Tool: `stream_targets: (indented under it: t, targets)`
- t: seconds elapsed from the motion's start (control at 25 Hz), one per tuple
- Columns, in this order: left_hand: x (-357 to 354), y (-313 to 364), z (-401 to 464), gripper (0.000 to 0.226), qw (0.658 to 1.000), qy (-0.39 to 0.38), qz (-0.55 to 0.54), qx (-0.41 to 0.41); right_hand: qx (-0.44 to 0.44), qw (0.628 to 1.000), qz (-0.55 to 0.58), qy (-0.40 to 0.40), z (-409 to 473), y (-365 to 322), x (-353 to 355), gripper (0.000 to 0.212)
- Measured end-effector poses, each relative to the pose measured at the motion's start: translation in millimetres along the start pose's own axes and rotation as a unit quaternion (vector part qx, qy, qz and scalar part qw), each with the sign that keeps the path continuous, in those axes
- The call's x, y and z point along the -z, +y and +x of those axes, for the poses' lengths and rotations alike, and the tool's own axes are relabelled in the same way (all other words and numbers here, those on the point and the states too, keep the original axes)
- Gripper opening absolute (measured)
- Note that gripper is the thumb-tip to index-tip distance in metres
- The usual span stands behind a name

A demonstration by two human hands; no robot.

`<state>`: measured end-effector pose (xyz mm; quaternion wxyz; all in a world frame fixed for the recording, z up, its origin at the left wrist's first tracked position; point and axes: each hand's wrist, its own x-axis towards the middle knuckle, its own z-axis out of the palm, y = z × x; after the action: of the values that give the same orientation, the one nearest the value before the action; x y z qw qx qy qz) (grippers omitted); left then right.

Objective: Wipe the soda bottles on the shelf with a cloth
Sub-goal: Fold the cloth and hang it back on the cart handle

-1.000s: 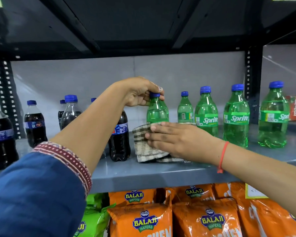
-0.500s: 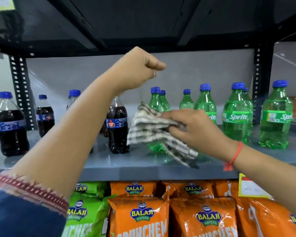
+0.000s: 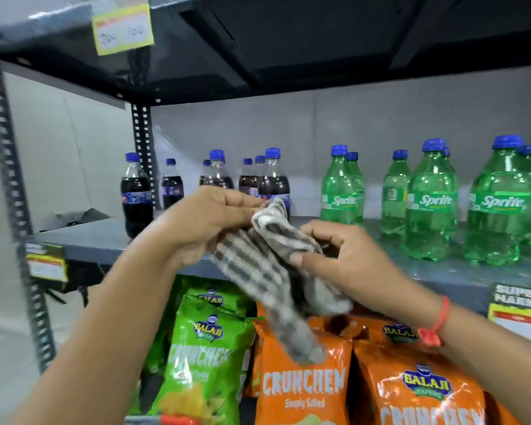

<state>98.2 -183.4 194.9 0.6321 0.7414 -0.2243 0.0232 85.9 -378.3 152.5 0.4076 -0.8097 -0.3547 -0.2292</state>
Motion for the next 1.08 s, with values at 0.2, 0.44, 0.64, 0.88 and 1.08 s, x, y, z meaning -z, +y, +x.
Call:
stream_targets:
  t: [0.2,0.44,0.64,0.88,1.08]
  targets:
    - [3.8,-23.0,-42.1,0.01,0.971,0.146,0.189,-0.014,-0.092,0.981,0.165,-0.04,-11.3,-22.3,-55.0,0.034]
    - [36.6,-30.3,-117.9,0.018,0.947,0.169,0.266,0.054,-0.092,0.995,0.028,-0.002,-17.5,-54.7,-100.0,0.023]
    - [62.8,-28.4,-184.4,0.006,0.912,0.155,0.36,0.116,-0.106,0.986,0.067,-0.111,-25.7,-70.5,-104.9,0.021]
    - [70.5,-49.2,-234.9,0.007,0.87,0.135,0.449,0.154,-0.108,0.956,0.104,-0.251,-22.8,-64.3,-128.9,0.017]
    - [67.7,-92.5,-252.5,0.033,0.861,0.116,0.432,0.244,-0.099,0.911,0.065,-0.395,-18.1,-32.2,-178.2,0.031]
